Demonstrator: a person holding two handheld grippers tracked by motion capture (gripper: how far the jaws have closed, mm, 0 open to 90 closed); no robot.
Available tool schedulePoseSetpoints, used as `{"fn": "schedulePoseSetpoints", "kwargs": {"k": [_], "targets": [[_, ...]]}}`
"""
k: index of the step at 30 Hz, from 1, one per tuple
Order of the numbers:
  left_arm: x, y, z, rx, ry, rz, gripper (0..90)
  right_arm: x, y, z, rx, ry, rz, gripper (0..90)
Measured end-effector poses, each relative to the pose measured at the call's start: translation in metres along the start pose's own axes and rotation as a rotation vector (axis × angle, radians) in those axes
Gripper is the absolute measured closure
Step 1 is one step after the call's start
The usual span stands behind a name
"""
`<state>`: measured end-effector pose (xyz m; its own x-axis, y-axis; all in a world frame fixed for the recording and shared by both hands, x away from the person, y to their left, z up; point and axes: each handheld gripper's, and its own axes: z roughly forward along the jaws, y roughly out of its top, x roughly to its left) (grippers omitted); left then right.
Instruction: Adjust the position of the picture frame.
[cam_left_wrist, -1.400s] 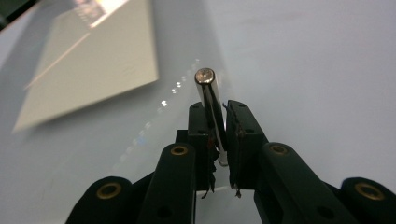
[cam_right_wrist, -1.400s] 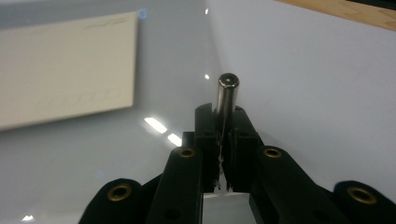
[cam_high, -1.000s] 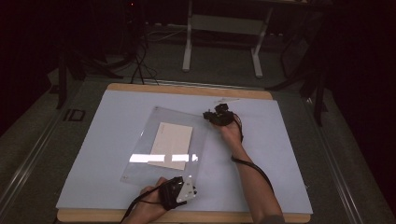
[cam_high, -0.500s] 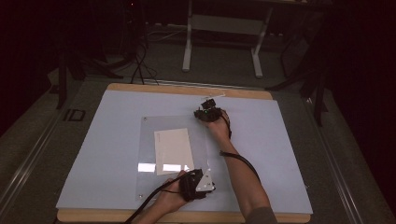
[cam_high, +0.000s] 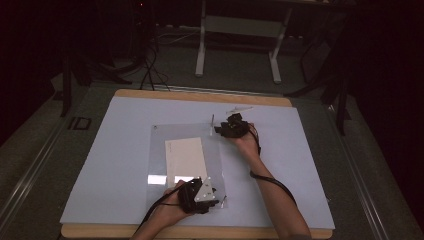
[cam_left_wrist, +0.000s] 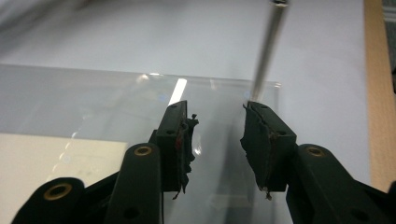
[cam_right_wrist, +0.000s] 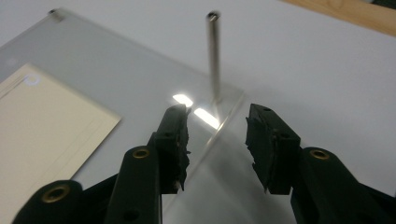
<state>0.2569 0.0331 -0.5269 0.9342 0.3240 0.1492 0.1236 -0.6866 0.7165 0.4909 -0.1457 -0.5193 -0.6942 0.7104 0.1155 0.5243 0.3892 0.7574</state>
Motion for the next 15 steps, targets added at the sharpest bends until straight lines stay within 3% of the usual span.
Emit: {"fn": "schedulePoseSetpoints", "kwargs": {"k": [5, 7, 9, 10, 11, 12, 13, 15], "targets": [[0.011, -0.001, -0.004, -0.013, 0.018, -0.041, 58.6, 0.006, -0.012, -0.016, 0.012, 0.032, -0.061, 57.4], [0.025, -0.002, -0.005, -0.02, 0.046, -0.088, 58.5, 0.009, -0.017, -0.022, 0.018, 0.047, -0.079, 56.6], [0.031, -0.003, -0.006, -0.025, 0.057, -0.105, 58.5, 0.01, -0.019, -0.025, 0.017, 0.055, -0.088, 56.5], [0.041, -0.004, -0.007, -0.05, 0.082, -0.148, 58.5, 0.014, -0.024, -0.031, 0.024, 0.071, -0.114, 56.0], [0.041, -0.004, -0.007, -0.05, 0.082, -0.148, 58.6, 0.014, -0.024, -0.031, 0.024, 0.071, -0.114, 56.0], [0.051, -0.005, -0.008, -0.08, 0.108, -0.177, 58.6, 0.016, -0.027, -0.034, 0.027, 0.075, -0.128, 55.8], [0.051, -0.005, -0.008, -0.08, 0.108, -0.177, 58.7, 0.019, -0.033, -0.04, 0.031, 0.082, -0.138, 55.8], [0.064, -0.004, -0.009, -0.078, 0.136, -0.196, 58.7, 0.022, -0.038, -0.047, 0.028, 0.092, -0.148, 56.1]]}}
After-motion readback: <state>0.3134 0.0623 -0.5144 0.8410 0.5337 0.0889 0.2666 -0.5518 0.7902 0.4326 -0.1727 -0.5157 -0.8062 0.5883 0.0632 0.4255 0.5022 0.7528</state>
